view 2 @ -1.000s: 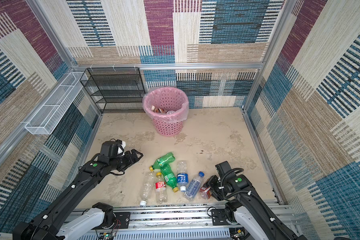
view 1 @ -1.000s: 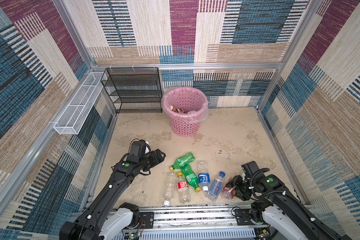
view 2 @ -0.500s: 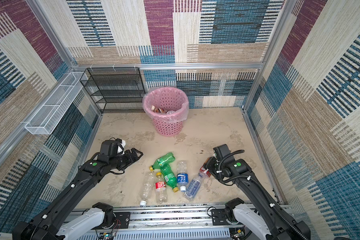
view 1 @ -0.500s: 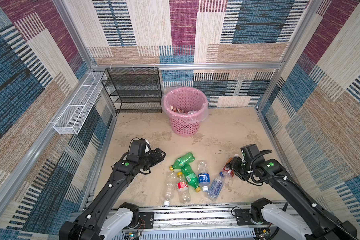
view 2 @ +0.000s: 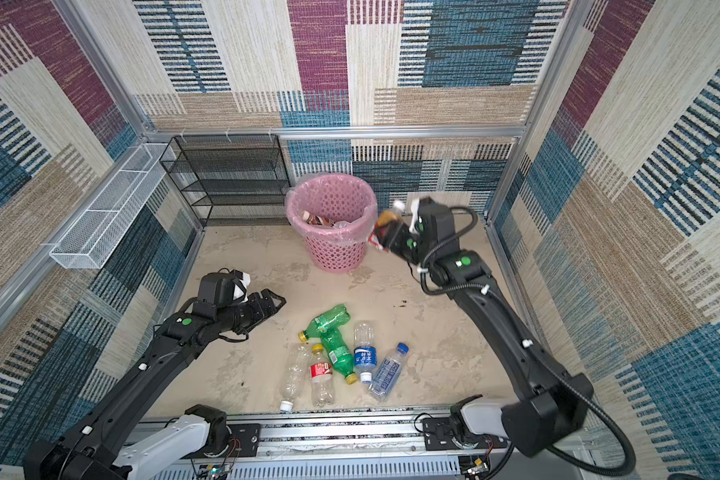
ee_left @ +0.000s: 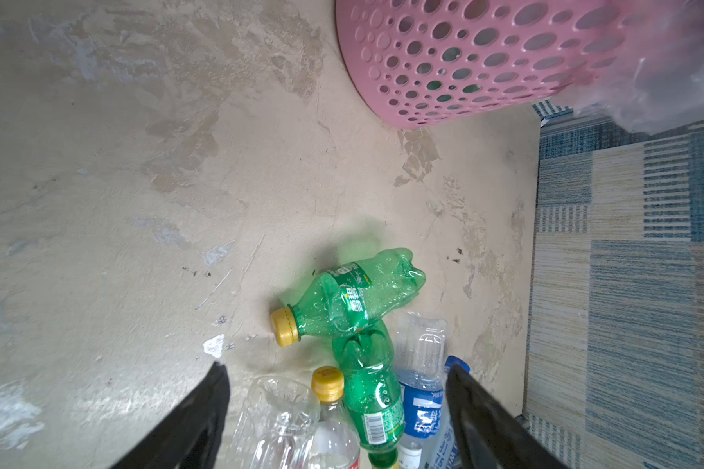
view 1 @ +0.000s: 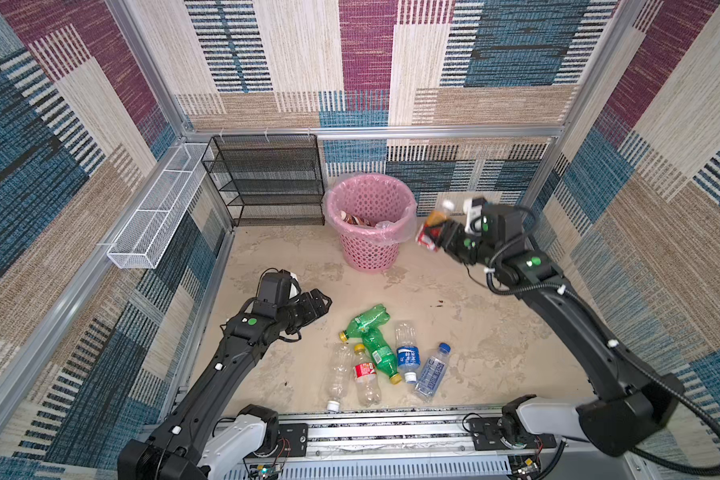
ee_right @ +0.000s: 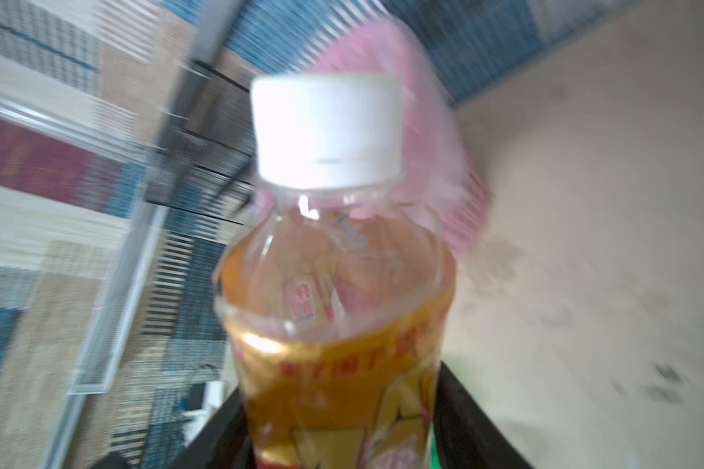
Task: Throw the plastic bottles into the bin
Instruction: 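Lift the orange-label bottle with the right gripper and drop it into the pink bin, then draw the right gripper back while the left gripper moves toward the clear bottles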
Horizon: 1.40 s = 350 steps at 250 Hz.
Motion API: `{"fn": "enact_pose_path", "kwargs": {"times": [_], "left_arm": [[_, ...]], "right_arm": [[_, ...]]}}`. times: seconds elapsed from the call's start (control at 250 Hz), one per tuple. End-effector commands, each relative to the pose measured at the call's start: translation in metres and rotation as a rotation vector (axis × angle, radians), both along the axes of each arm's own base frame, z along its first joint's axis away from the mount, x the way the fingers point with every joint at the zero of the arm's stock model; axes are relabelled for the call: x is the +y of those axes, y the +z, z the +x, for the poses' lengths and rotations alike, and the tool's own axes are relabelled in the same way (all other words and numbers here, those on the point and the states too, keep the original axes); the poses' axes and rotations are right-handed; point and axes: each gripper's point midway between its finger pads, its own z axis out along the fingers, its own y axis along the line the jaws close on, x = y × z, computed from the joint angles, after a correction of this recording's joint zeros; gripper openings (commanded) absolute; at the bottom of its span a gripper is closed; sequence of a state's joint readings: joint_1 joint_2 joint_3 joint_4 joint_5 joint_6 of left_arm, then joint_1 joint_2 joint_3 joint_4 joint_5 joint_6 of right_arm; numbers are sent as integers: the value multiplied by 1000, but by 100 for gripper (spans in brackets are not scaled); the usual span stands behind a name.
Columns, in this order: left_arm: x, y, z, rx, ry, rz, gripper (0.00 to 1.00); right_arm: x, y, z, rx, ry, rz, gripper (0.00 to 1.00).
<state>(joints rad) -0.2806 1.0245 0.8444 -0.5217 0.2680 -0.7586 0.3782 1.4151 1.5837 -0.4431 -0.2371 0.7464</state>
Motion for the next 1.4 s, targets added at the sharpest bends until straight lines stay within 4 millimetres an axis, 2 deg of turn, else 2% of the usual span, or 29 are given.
{"fn": "enact_pose_path", "kwargs": {"times": [0.0, 0.048, 0.136, 0.256, 0.336, 0.448, 0.46, 0.564, 0.664, 0.78, 0.92, 1.104, 1.396], "left_arm": [[-2, 15, 2, -14, -3, -14, 84], [-1, 20, 2, -25, 1, -10, 84], [3, 26, 0, -41, 8, 5, 84], [6, 25, -3, -41, 11, 11, 85], [5, 21, -3, -34, 8, 6, 84], [5, 15, -4, -22, 4, 6, 85], [5, 15, -5, -21, 4, 6, 85], [6, 8, -7, -12, 3, 13, 85], [5, 3, -10, 2, -2, 7, 84], [3, -6, -14, 25, -11, -5, 84], [-1, -15, -20, 55, -31, -21, 84], [-10, -25, -32, 106, -88, -48, 84], [-17, -51, -60, 195, -129, -14, 84]], "right_arm": [[17, 80, 28, -253, 52, 0, 79], [21, 84, 34, -258, 83, 4, 83], [19, 76, 37, -236, 87, -28, 90], [0, 69, 23, -223, 46, -55, 95], [-7, 53, 15, -192, 29, -79, 95], [-14, 15, 3, -121, 22, -108, 94], [-14, 4, 2, -98, 23, -115, 93], [-19, -51, -11, 12, 21, -136, 91], [-24, -99, -26, 106, 22, -142, 90], [-28, -139, -42, 183, 23, -147, 89], [-29, -176, -58, 255, 41, -139, 88], [-29, -204, -72, 304, 57, -124, 88], [-27, -222, -84, 324, 70, -101, 88]]}}
